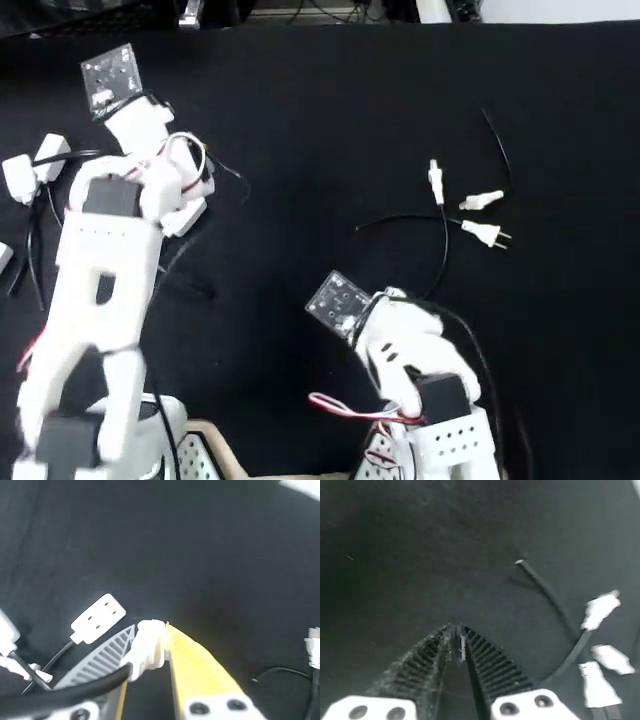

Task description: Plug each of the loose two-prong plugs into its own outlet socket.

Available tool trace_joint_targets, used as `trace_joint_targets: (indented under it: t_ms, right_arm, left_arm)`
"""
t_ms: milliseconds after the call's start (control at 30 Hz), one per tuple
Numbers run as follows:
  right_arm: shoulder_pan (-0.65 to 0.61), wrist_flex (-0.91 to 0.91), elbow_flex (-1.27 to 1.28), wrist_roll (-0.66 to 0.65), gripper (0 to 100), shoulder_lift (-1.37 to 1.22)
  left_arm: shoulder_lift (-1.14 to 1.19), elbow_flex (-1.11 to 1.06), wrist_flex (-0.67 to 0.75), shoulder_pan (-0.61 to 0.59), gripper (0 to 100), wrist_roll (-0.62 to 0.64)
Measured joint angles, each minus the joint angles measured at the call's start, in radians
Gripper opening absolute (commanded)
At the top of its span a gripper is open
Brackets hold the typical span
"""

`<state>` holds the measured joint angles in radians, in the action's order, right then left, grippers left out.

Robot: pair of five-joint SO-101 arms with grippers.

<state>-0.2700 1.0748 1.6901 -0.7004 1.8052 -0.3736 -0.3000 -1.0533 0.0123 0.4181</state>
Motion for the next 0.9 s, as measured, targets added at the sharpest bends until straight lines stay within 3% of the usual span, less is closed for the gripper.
trace_joint_targets:
  t_ms: [133, 433, 633, 900]
  right_arm:
    - [-0.044, 0.048, 0.000, 0.120, 1.2, 0.000]
    - [-0.058, 0.066, 0.000, 0.138, 1.2, 0.000]
    - [-0.058, 0.066, 0.000, 0.138, 1.2, 0.000]
    - [-0.058, 0.066, 0.000, 0.138, 1.2, 0.000]
  left_arm:
    - [0.233, 0.158, -0.064, -0.034, 3, 0.003]
    - [0.835, 0.799, -0.445, -0.061, 3, 0.104]
    - [1.108, 1.209, -0.667, -0.092, 3, 0.247]
    - [1.209, 1.304, -0.690, -0.127, 3, 0.269]
